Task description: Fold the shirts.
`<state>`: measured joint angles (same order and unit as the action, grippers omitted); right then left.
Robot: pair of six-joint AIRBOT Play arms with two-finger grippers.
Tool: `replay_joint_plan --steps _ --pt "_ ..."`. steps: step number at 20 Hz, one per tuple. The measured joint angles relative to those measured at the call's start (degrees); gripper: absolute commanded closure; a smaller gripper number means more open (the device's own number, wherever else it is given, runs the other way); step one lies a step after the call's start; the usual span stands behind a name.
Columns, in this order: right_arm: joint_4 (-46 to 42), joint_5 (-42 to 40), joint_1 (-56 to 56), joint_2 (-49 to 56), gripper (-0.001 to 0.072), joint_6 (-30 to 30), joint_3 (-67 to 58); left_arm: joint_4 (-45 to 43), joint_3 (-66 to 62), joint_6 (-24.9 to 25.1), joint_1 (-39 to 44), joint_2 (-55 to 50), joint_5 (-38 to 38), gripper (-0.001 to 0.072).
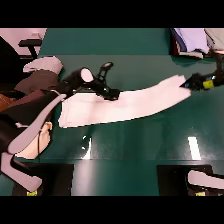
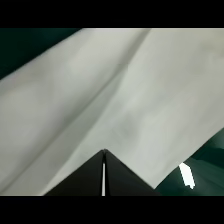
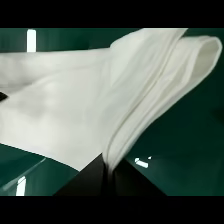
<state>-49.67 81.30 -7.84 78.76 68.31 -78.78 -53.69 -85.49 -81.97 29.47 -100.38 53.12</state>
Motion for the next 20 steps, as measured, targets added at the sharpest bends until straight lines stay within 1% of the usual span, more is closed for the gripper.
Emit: replay_joint_plan --steps 2,6,12,16,20 --pt "2.19 0.63 2.69 -2.82 0.0699 1.36 -4.17 0.22 -2.14 -0.37 1.6 -2.95 0.07 0.0686" --pt "5.22 0.74 8.55 -5.29 0.0699 4.37 -10.91 1.4 -3.85 -1.27 3.1 -6.21 -0.02 0.0686" --pt "6.38 -2.67 18.88 -6.03 0.0699 7.1 -13.92 2.99 -4.83 -1.57 3.3 -7.39 -0.87 0.0687" --pt "6.54 -6.95 26.4 -5.99 0.0699 7.48 -14.29 1.86 -6.78 -1.79 -1.33 -2.82 1.49 0.0686" --pt "6.75 -13.16 36.28 -2.71 0.0699 7.5 -14.4 -3.15 -7.87 -1.79 -11.13 8.44 4.28 0.0685"
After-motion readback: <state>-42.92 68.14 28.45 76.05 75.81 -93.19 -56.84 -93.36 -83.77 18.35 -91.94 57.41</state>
